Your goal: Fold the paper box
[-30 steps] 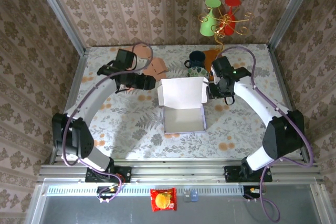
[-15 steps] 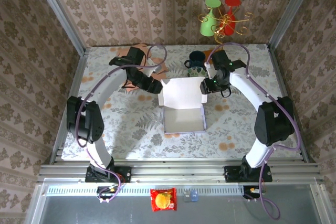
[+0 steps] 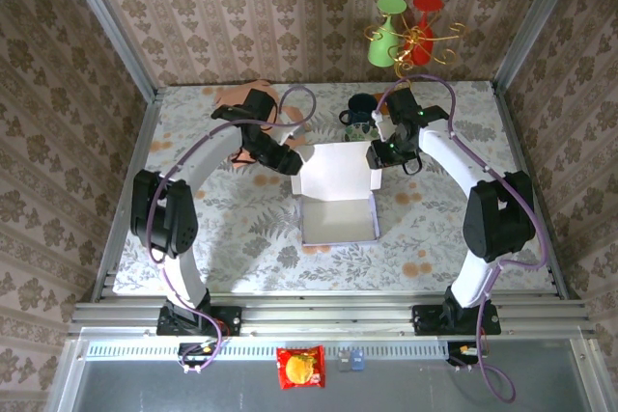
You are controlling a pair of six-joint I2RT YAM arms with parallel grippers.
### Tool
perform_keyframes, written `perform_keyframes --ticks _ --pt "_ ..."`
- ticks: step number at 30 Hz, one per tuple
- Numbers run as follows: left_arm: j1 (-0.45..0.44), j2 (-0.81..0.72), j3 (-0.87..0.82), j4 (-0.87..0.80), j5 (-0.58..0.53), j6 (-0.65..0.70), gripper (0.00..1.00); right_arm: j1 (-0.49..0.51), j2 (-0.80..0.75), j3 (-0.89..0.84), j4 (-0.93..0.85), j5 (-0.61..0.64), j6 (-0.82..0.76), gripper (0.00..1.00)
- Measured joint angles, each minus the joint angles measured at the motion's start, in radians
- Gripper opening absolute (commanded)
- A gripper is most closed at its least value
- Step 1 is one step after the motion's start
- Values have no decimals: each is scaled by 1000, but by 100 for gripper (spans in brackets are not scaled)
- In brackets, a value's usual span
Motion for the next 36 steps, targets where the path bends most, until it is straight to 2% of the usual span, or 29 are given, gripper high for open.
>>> perform_keyframes --ticks 6,14,22,24,27,36 --pt "0 3 4 3 -11 -12 28 0 0 5 0 0 1 26" --pt "0 4 8 14 -19 -15 19 0 0 5 1 -1 4 19" --pt "-40 32 27 28 -36 -29 11 0 0 5 0 0 5 11" --pt "-47 34 27 29 -55 -37 7 0 0 5 0 0 6 5" --pt "-51 34 28 38 -81 -54 6 -2 0 5 2 0 8 0" --pt "-81 18 21 97 -212 -168 0 31 -20 -2 21 39 38 0"
